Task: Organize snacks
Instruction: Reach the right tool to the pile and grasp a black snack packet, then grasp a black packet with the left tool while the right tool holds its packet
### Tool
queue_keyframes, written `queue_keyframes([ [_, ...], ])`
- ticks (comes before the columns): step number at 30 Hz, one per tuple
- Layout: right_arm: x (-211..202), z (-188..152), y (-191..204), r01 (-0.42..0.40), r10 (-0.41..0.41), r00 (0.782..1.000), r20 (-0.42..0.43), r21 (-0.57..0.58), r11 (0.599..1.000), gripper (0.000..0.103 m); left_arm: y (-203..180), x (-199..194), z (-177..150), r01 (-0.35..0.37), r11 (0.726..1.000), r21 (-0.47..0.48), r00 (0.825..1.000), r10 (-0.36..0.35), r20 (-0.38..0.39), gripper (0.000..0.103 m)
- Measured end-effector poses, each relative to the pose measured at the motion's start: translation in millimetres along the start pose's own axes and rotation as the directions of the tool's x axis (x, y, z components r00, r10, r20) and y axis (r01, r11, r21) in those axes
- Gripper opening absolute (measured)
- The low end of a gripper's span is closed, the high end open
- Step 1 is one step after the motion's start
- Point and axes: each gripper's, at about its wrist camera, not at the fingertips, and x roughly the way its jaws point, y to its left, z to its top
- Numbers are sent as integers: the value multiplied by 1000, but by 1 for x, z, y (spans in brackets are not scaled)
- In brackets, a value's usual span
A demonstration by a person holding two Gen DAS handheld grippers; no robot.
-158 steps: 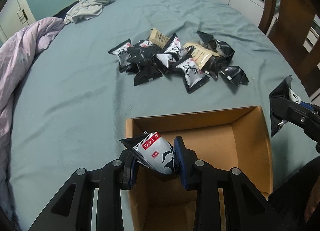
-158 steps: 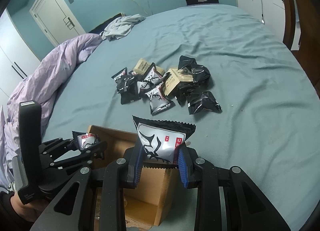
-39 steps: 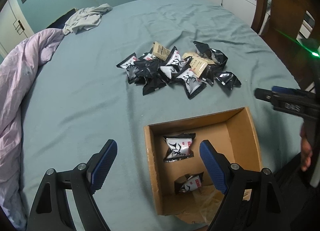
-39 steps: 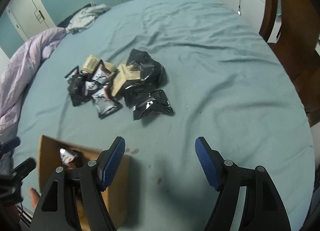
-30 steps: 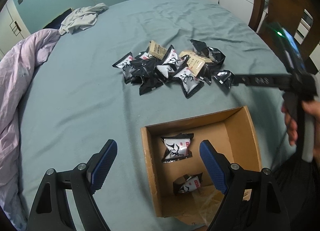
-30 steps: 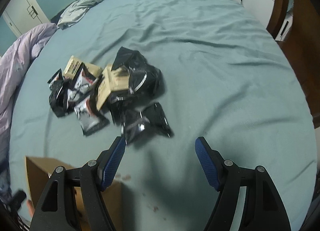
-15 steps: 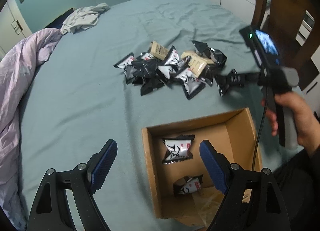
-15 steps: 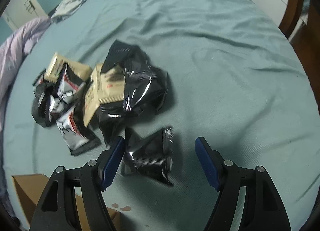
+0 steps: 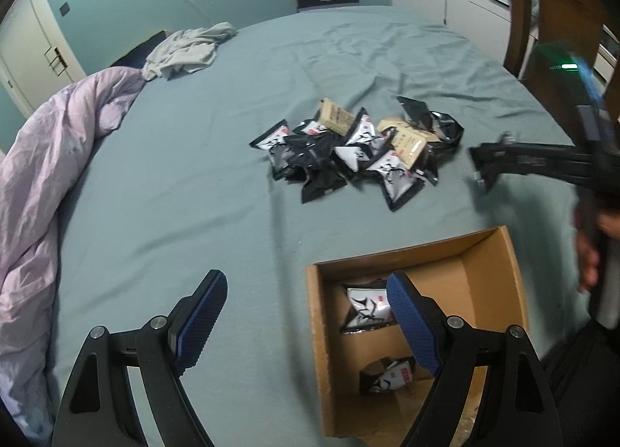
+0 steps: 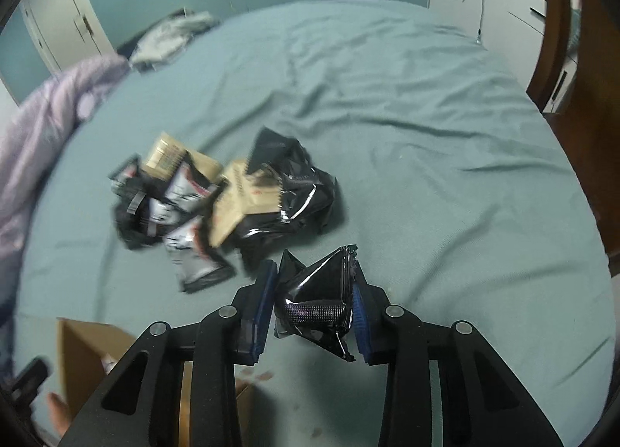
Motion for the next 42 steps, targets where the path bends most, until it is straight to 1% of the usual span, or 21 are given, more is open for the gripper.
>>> queue_keyframes([
  [3,-29,-9,-9,-57,55,998,40,38,998,34,5,1,-1,-1,1000,-23,1000,1,-8,86],
  [5,-50,-18,-12,-102,97,992,86,51,993,34,8,0,0,10,999,-41,1000,-11,-11,86],
  [7,-70,-33,-11,-139,131,984,123,55,989,34,8,0,0,13,999,-47,1000,-13,-10,86],
  [11,-94,-67,-10,-216,205,969,135,66,974,34,6,2,1,5,999,-39,1000,-5,-15,86],
  [13,-101,-78,-12,-271,257,955,146,82,959,34,4,3,2,2,999,-33,1000,-3,-17,86],
  [15,-110,-89,-13,-305,290,944,161,85,948,34,3,5,3,-8,1000,-24,1000,7,-19,86],
  [18,-110,-96,-17,-319,304,941,150,94,943,34,3,8,6,-13,1000,-21,1000,12,-26,86],
  [24,-95,-90,-15,-278,268,957,110,85,957,34,3,18,24,-35,999,18,999,35,-16,86],
  [28,-88,-82,-2,-243,236,967,98,70,968,34,9,31,35,-33,999,-27,999,32,-32,86],
  [31,-91,-78,1,-244,237,966,104,56,968,34,6,43,47,-14,1000,-17,999,14,-31,86],
  [34,-87,-79,9,-239,234,967,97,40,970,34,6,58,59,-14,1000,-13,999,14,-35,86],
  [38,-76,-76,15,-227,225,972,69,28,973,34,17,80,74,-2,998,-70,999,-1,-49,86],
  [42,-67,-71,16,-231,230,972,51,33,972,34,31,106,85,7,992,-124,998,-16,-68,86],
])
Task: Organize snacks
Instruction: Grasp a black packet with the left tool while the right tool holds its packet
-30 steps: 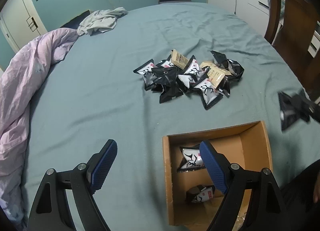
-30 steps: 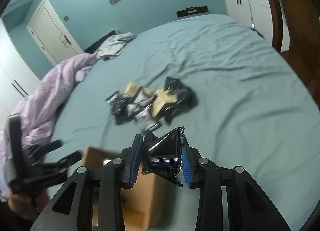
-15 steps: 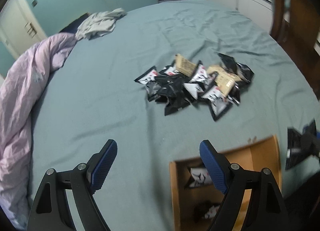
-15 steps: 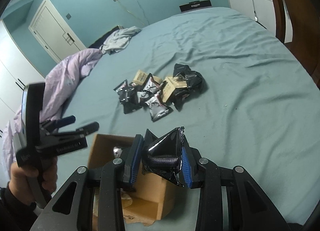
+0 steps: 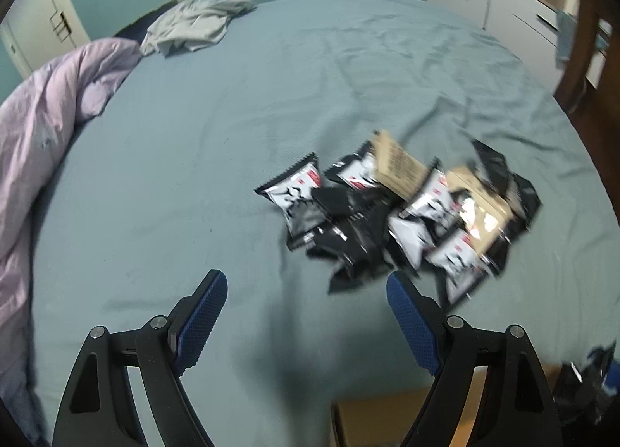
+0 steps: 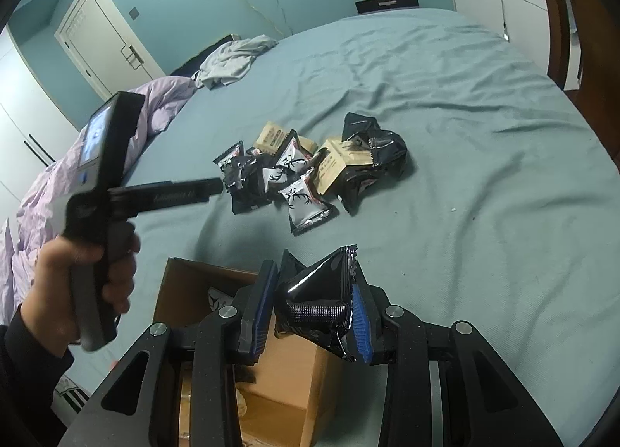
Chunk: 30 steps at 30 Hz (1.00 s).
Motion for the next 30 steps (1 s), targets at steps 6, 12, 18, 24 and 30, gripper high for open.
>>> queue_keyframes([
  [6,11,3,-3,-16,17,999,-44,17,1000,34,14,33,8,65,994,-89,996,-70,-52,86],
  [12,11,3,1,-20,20,999,-31,-7,1000,34,7,48,13,177,980,-90,980,-184,-80,80],
  [18,7,0,5,-30,30,1000,2,-27,999,34,-20,50,13,164,984,72,981,-155,-116,61],
  [24,-3,-6,9,-11,14,999,51,-58,998,34,-24,43,9,172,984,44,978,-165,-127,37],
  [30,-13,-12,16,11,-3,995,96,-80,997,34,-18,-21,-9,113,989,95,993,-110,-34,37],
])
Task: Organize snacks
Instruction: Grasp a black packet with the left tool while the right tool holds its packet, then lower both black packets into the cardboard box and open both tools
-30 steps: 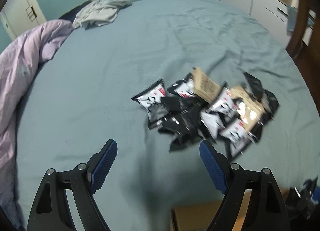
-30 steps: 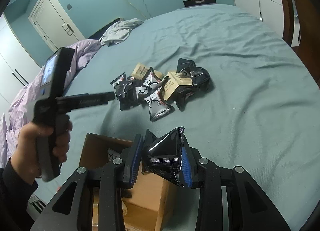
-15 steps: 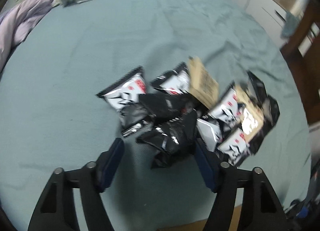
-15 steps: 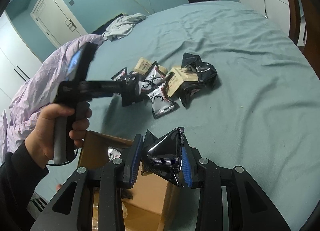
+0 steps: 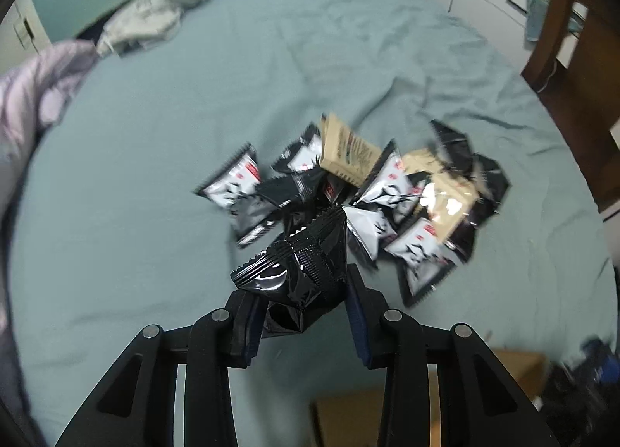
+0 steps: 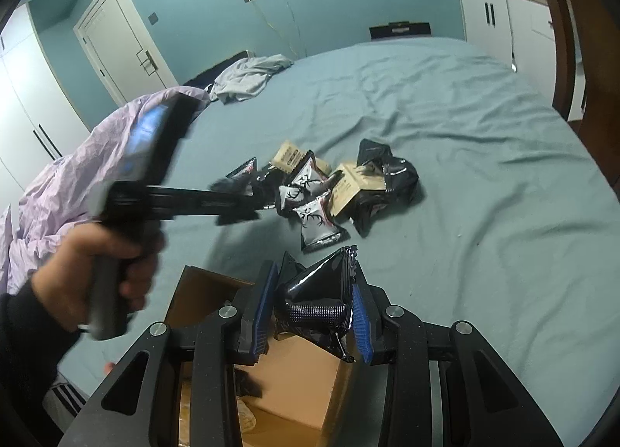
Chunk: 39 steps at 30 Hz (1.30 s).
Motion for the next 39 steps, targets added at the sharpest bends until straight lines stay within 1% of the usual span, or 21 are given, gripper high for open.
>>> queue_keyframes([
  [1,-1,-1,2,5,-5,1000,1,-7,1000,34,0,-16,-4,-9,1000,11,1000,9,19,37],
  [3,-5,-3,5,4,-4,1000,3,-15,1000,34,-3,-34,-7,-14,1000,21,999,13,45,37],
  [6,-9,-4,5,4,-4,1000,6,-9,1000,34,-6,-61,-27,7,1000,26,997,-9,73,37],
  [7,-10,-4,4,7,-7,1000,5,-3,1000,34,-8,-70,-38,15,999,37,997,-17,76,37],
  [10,-11,-3,-1,5,-5,1000,-2,20,1000,34,-16,-81,-59,7,997,72,997,-12,71,37],
  [12,-13,-2,-4,-2,2,1000,-2,40,999,34,-20,-87,-74,27,996,88,998,-32,58,37],
  [13,-14,-2,-6,-6,6,1000,0,48,999,34,-23,-89,-80,52,994,93,997,-56,44,37],
  [19,-21,-5,-6,11,-11,1000,9,49,999,34,-40,-87,-99,79,989,124,997,-80,6,38],
  [21,-22,-5,-5,9,-10,1000,14,44,999,34,-49,-82,-103,92,986,141,996,-90,-22,38],
  [24,-22,-6,-6,11,-12,1000,11,46,999,34,-59,-72,-110,59,982,182,998,-52,-43,38],
  [26,-21,-6,-6,11,-11,1000,9,51,999,34,-60,-66,-112,44,981,190,998,-35,-55,38],
  [29,-22,-6,-6,11,-12,1000,9,47,999,34,-61,-57,-115,42,981,188,996,-27,-84,38],
  [34,-19,-5,-3,24,-24,1000,-1,32,999,34,-71,-44,-120,21,972,234,994,5,-112,38],
  [37,-22,-5,-3,23,-24,1000,15,37,999,34,-72,-37,-121,10,971,240,992,21,-124,38],
  [39,-24,-6,-5,21,-22,1000,21,44,999,34,-73,-35,-121,6,971,239,992,25,-126,40],
])
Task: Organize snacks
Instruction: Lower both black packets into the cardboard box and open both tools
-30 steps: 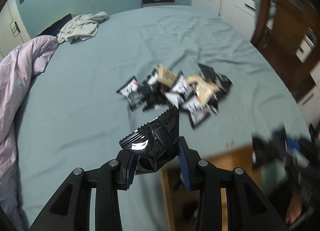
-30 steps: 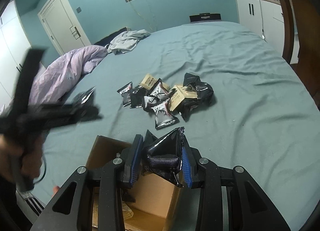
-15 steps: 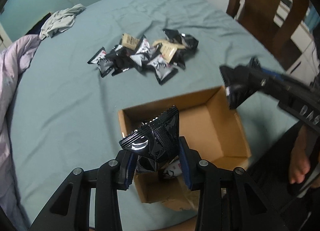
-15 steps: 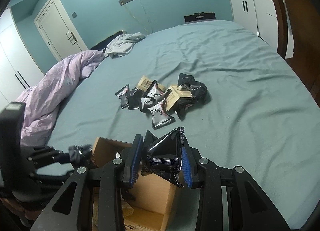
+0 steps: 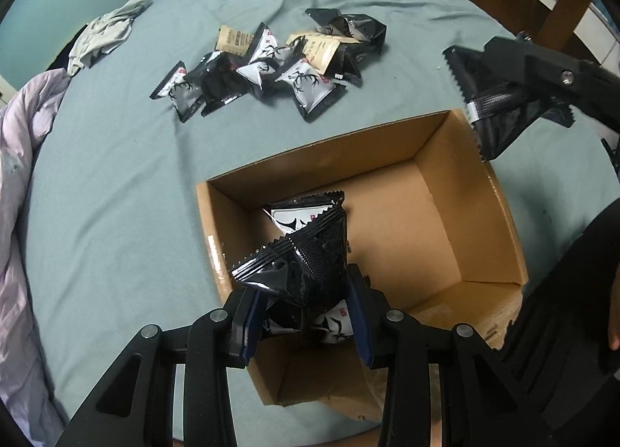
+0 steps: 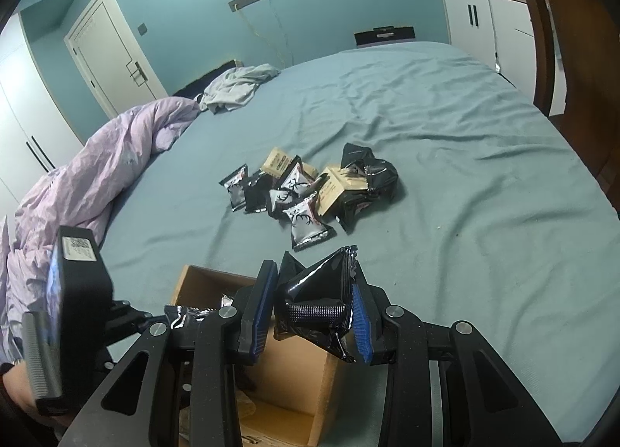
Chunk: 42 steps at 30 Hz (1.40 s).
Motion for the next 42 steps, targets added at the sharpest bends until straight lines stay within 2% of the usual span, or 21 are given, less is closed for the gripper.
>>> queue_keyframes([
  [7,2,-1,-2,6,-6,1000,-9,9,1000,34,0,1,3,2,1000,-4,1000,-2,-3,42],
  [9,2,0,-1,9,-9,1000,-11,6,1000,34,2,-4,3,9,1000,-12,1000,-9,11,52],
  [10,2,0,0,9,-9,1000,-12,6,1000,34,3,-9,4,16,1000,-13,999,-15,29,61],
  [13,1,0,-1,8,-8,1000,-7,10,1000,34,3,-29,6,21,1000,1,993,-21,113,78],
  [14,0,0,-2,8,-8,1000,-8,14,1000,34,4,-36,7,13,1000,0,990,-13,142,81],
  [17,-1,-1,-3,5,-5,1000,-9,20,1000,34,13,-48,9,4,1000,-28,985,1,174,81],
  [19,-3,-1,-2,3,-3,1000,-2,17,1000,34,22,-56,9,-38,997,-60,980,49,191,81],
  [26,6,-4,10,-28,26,999,-46,-47,999,35,64,-86,8,-160,973,-165,940,201,275,85],
  [28,9,-4,18,-12,9,999,-40,-88,996,35,71,-86,10,-160,970,-181,940,206,273,85],
  [32,25,-8,38,-37,25,997,-77,-163,986,35,83,-72,12,-154,964,-218,954,202,222,85],
  [35,40,-13,51,-99,74,987,-139,-184,978,35,88,-65,13,-151,961,-234,959,200,203,85],
  [42,76,-22,79,-191,136,959,-249,-210,959,35,97,-70,12,-123,950,-286,957,190,221,85],
])
